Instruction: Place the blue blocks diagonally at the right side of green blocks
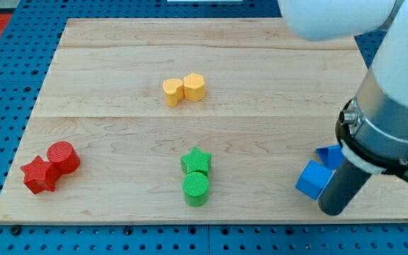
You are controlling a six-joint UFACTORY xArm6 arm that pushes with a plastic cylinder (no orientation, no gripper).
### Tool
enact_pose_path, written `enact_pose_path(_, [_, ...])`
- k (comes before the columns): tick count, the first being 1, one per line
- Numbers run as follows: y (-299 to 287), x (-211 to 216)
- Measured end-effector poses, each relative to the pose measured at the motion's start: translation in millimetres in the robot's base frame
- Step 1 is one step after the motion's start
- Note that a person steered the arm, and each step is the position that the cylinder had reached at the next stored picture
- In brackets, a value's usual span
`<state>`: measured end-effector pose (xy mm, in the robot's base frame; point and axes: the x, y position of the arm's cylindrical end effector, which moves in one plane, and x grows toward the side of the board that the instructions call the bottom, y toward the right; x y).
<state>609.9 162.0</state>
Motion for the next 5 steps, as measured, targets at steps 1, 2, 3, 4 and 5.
enact_pose_path(1, [-69,1])
enact_pose_path(2, [-84,-29])
enact_pose_path(3, [0,-30])
enact_pose_path(4, [49,-20])
enact_pose_path(5, [31,0])
